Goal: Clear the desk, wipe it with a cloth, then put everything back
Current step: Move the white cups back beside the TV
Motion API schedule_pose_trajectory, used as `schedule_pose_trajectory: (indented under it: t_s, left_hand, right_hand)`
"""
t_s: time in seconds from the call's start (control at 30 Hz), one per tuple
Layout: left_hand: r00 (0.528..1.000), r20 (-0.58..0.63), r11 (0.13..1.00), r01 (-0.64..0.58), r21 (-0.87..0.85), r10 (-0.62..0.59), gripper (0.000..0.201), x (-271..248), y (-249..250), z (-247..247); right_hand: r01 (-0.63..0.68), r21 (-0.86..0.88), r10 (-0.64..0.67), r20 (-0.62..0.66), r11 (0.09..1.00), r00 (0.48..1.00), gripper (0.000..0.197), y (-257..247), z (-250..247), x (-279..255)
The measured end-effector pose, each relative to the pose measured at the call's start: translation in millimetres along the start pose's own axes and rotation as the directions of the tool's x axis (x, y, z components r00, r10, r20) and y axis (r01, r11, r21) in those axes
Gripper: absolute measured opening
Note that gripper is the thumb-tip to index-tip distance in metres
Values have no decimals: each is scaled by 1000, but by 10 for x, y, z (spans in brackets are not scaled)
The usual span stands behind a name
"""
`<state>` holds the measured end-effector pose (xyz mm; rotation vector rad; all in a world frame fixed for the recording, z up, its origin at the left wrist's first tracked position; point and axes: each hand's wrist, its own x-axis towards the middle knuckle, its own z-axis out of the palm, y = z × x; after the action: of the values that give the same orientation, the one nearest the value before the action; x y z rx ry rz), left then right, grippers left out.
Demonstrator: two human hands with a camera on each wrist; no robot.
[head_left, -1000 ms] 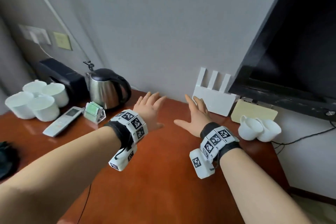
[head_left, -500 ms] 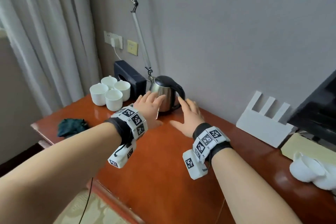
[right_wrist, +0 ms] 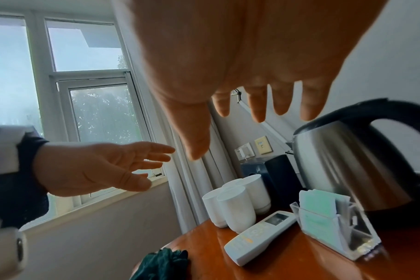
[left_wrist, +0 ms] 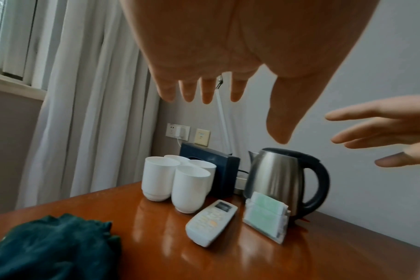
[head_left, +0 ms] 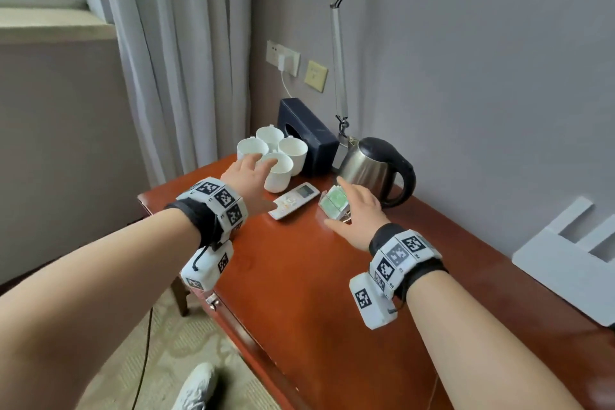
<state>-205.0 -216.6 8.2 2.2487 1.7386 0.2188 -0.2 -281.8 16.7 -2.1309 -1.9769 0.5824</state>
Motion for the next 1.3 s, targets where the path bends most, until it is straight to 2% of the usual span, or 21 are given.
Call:
schedule_pose_trajectory:
  t_s: [0.13, 0.33, 0.5, 0.6, 0.7, 0.8, 0.97, 1.13, 1.3]
  left_hand:
    - [998, 57, 1000, 3, 26, -4, 87, 611, -510, 15]
    - [980, 199, 996, -29, 89, 11, 91, 1543, -1148, 69]
    - [947, 315, 996, -76, 36, 61, 96, 2113, -1309, 127]
    - [926, 352, 990, -135, -33, 138, 92, 2310, -1287, 178]
    - [913, 354, 979, -195, -57, 202, 88, 2456, -1305, 245]
    - [895, 391, 971, -237, 10, 214, 82, 2527, -1300, 258]
    - [875, 434, 960, -272, 70, 216, 67, 2522, -1261, 213]
    - [865, 449, 948, -300, 102, 225, 78, 2451, -1285, 268]
    - [867, 420, 949, -312, 43, 267, 69, 2442, -1285, 231]
  right_hand:
    - [-68, 42, 68, 14, 997, 998, 78, -253, 218, 573]
    - [-243, 106, 235, 88, 964, 968, 83, -640, 499, 1476]
    - [-336, 77, 327, 113, 939, 938, 87, -825, 654, 2050]
    - [-372, 88, 359, 138, 924, 923, 90, -941, 756, 2285]
    - [-436, 130, 425, 99, 891, 900, 92, -1018, 887, 2450]
    - [-465, 135, 465, 34, 875, 884, 97, -1028, 1033, 2537]
    - [-470, 150, 481, -49, 870, 875, 89, -1032, 1105, 2553]
    - [-494, 173, 504, -17, 852, 863, 87, -1036, 1139, 2521]
    - [-508, 230, 514, 38, 830, 857, 91, -1066, 1109, 2508]
